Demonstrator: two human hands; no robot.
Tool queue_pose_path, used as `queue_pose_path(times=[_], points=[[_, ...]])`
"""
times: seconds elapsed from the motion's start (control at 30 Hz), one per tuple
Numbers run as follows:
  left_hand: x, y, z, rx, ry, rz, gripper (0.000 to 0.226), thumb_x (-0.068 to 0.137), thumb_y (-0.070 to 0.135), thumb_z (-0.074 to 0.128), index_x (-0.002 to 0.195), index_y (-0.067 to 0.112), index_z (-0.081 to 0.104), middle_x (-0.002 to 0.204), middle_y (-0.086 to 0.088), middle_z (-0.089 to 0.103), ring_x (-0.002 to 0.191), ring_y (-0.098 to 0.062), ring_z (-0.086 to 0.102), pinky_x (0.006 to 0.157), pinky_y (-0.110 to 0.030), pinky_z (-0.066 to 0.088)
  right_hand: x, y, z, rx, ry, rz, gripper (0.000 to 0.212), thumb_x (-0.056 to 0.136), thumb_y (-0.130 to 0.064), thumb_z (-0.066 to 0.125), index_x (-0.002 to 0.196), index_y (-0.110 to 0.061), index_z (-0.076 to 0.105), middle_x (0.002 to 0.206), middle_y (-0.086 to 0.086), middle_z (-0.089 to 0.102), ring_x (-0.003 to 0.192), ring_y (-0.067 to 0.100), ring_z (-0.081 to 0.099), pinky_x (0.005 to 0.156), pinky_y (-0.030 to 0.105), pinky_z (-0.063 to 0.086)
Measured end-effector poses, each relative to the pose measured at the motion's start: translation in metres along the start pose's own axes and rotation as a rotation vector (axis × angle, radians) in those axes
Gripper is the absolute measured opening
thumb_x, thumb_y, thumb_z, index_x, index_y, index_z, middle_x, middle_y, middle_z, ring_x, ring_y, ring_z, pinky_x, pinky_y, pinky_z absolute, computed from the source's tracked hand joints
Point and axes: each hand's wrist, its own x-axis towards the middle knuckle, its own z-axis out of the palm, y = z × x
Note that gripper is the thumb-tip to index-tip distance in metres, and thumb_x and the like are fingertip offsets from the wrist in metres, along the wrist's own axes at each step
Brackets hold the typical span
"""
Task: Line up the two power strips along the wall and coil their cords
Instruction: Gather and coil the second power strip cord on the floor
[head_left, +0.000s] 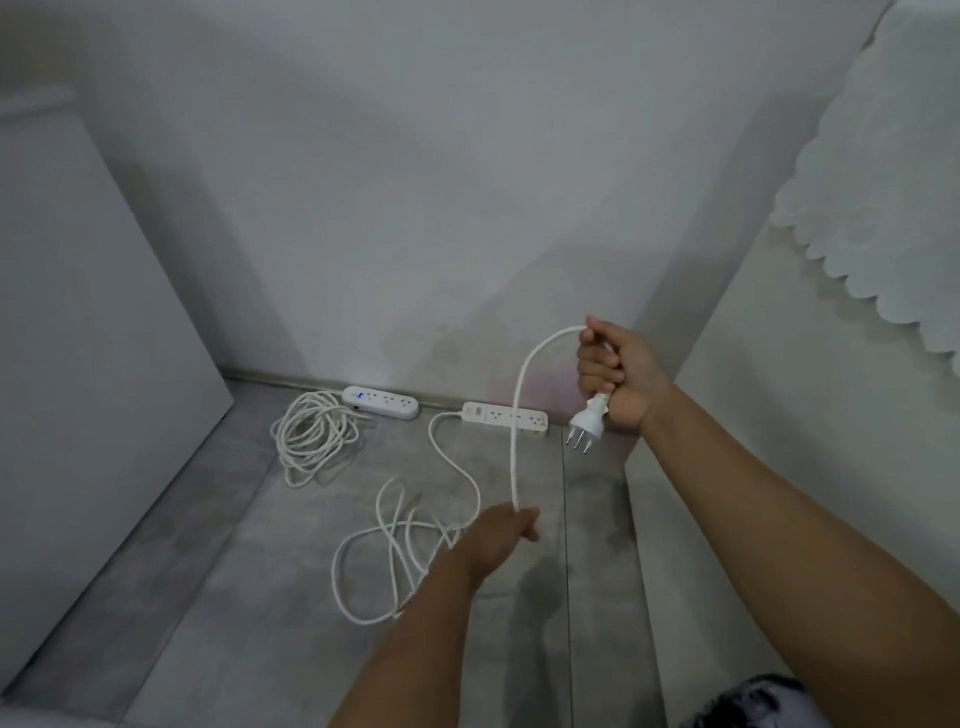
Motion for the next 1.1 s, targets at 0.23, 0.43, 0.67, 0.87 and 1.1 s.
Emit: queue_pose_path(times=[0.23,0.43,0.67,0.87,1.1], points=[[-0.004,-0.058,-0.004,0.594,0.204,-0.017,0.042,0.104,0.036,0.025,0.122,0.004,0.045,0.122,-0.024,0.059,0.116,-0.037,0.056,0.092,-0.038,0.042,-0.014,-0.025,-0.024,0.294,-0.038,-0.233,0.028,0.082,-0.021,0.052,0.106,-0.008,0.059,0.039,-0.006,0.033,0.027,0.006,0.026,0.03,0.017,0.024],[-0.003,0.016,-0.034,0.86,0.126,0.113,0.05,0.102,0.047,0.019,0.123,0.01,0.045,0.122,-0.023,0.059,0.113,-0.038,0.056,0.093,-0.042,0.043,0.006,-0.016,-0.013,0.064,0.022,-0.214,0.019,0.09,-0.015,0.045,0.098,-0.015,0.062,0.054,-0.006,0.055,0.031,0.004,0.03,0.034,0.015,0.023],[-0.008,0.08,-0.067,1.177,0.038,0.274,0.061,0.099,0.053,0.021,0.095,0.013,0.065,0.108,-0.013,0.065,0.103,-0.03,0.059,0.077,-0.033,0.041,0.021,0.022,-0.021,-0.81,0.27,-0.141,0.024,0.088,-0.003,0.043,0.085,-0.004,0.067,0.078,0.012,0.068,0.042,0.009,0.041,0.037,0.018,0.031],[-0.006,0.09,-0.068,1.041,0.245,0.502,0.052,0.1,0.037,0.032,0.079,0.005,0.066,0.091,-0.021,0.066,0.089,-0.034,0.06,0.065,-0.032,0.032,0.021,0.055,-0.021,-1.149,0.097,0.13,0.022,0.069,-0.002,0.049,0.073,-0.005,0.07,0.072,0.013,0.071,0.071,0.023,0.066,0.063,0.026,0.051],[0.0,0.085,-0.1,0.89,0.612,0.491,0.05,0.099,0.037,0.037,0.065,0.007,0.057,0.079,-0.02,0.068,0.08,-0.036,0.062,0.063,-0.034,0.038,0.019,0.063,-0.01,-0.947,-0.14,0.496,0.073,0.09,-0.069,0.033,0.074,-0.004,0.061,0.041,0.001,0.036,0.033,0.009,0.022,0.039,0.017,0.016]])
